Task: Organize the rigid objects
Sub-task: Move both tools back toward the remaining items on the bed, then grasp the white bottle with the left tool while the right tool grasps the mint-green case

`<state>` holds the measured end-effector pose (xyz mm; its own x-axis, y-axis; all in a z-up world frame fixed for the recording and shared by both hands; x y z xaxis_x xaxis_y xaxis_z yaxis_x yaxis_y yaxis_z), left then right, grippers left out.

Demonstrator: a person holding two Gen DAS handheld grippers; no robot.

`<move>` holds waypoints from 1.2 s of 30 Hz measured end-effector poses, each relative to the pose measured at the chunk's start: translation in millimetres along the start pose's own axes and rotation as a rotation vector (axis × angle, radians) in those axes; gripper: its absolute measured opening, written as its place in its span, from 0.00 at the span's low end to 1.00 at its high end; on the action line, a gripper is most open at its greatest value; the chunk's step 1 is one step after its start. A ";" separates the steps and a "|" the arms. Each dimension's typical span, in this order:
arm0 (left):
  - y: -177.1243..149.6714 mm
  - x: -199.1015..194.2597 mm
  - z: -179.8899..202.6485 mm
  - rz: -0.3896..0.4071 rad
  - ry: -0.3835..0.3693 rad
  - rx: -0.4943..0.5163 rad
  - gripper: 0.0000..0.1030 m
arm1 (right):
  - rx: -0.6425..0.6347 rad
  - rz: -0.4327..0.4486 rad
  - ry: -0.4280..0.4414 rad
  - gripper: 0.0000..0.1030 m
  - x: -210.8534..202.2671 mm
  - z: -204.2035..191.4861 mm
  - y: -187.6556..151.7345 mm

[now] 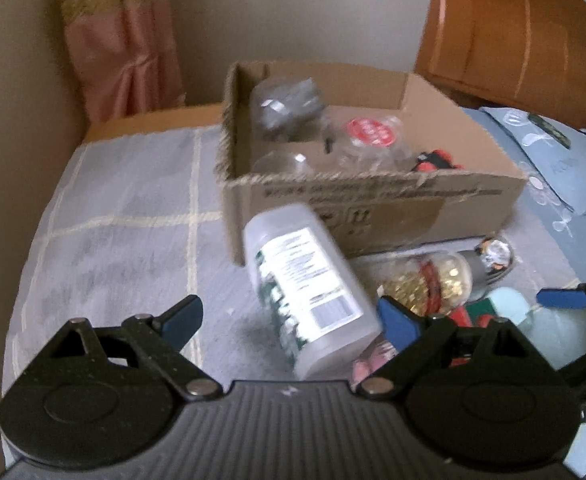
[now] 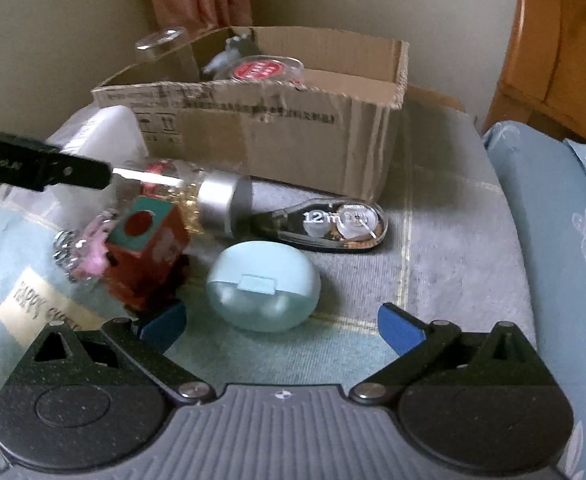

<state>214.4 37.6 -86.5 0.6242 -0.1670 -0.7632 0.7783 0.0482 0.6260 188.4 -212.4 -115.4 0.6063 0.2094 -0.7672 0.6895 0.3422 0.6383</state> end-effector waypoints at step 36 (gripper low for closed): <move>-19.8 9.5 -38.8 -0.006 0.120 0.002 0.96 | -0.002 0.066 -0.051 1.00 2.4 4.3 -6.6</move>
<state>207.5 73.3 -112.3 0.6235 -0.0484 -0.7803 0.7818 0.0455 0.6219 187.0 -218.1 -121.2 0.6694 0.1849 -0.7195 0.6470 0.3308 0.6870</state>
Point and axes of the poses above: each gripper's, at about its wrist camera, not at the fingertips, and x roughly the way its jaws point, z to its right, y to its top, the point moved 2 cm from there along x, roughly the way its jaws point, and after that the axes turned 7 degrees about -x, right-handed, at the moved point
